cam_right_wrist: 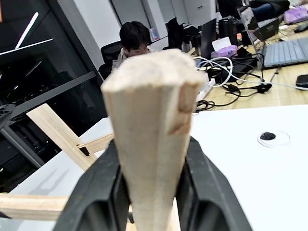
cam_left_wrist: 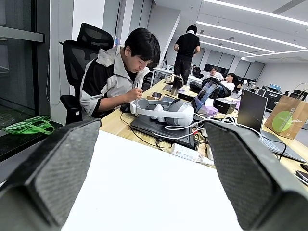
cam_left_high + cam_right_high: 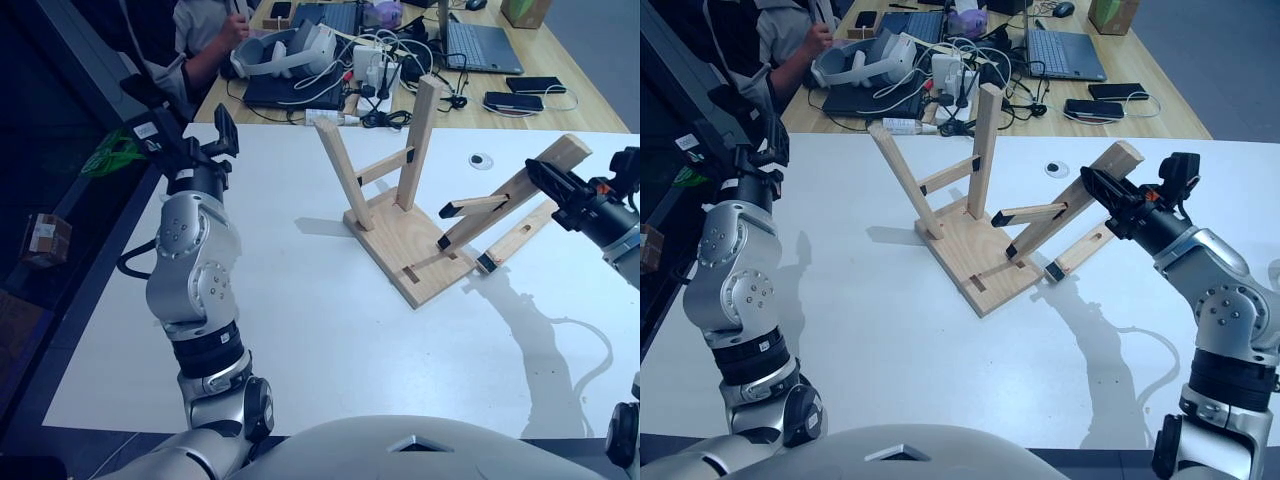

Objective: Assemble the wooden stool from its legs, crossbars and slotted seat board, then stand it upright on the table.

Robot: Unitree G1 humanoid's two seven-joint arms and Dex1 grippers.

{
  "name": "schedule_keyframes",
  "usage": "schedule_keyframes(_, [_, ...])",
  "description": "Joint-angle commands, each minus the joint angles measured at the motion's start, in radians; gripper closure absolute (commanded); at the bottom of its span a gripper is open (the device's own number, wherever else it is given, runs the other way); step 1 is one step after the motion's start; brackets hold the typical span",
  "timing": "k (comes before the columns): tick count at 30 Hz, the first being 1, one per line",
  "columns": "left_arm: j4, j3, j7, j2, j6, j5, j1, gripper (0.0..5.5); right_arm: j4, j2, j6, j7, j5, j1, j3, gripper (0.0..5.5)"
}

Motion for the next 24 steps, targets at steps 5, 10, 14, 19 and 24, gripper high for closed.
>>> schedule_keyframes(5, [0.016,-0.009,-0.008,0.008,0.012,0.009,-0.009,1.53,0.024,-0.046,-0.021,0.137,-0.098,-0.019,0.031,4.50])
schedule_keyframes(10, [0.014,-0.011,-0.006,0.006,0.010,0.012,-0.006,1.53,0.043,-0.070,-0.018,0.182,-0.125,-0.026,0.025,4.50])
schedule_keyframes(14, [0.012,-0.013,-0.004,0.003,0.011,0.012,-0.006,1.53,0.043,-0.073,-0.016,0.198,-0.144,-0.022,0.030,4.50])
schedule_keyframes(19, [0.014,-0.016,-0.001,0.003,0.013,0.014,-0.008,1.53,0.009,-0.049,-0.020,0.208,-0.184,0.012,0.081,4.50])
schedule_keyframes(24, [0.017,-0.025,0.000,0.000,0.014,0.019,-0.011,1.53,-0.031,0.004,-0.041,0.205,-0.234,0.037,0.167,4.50])
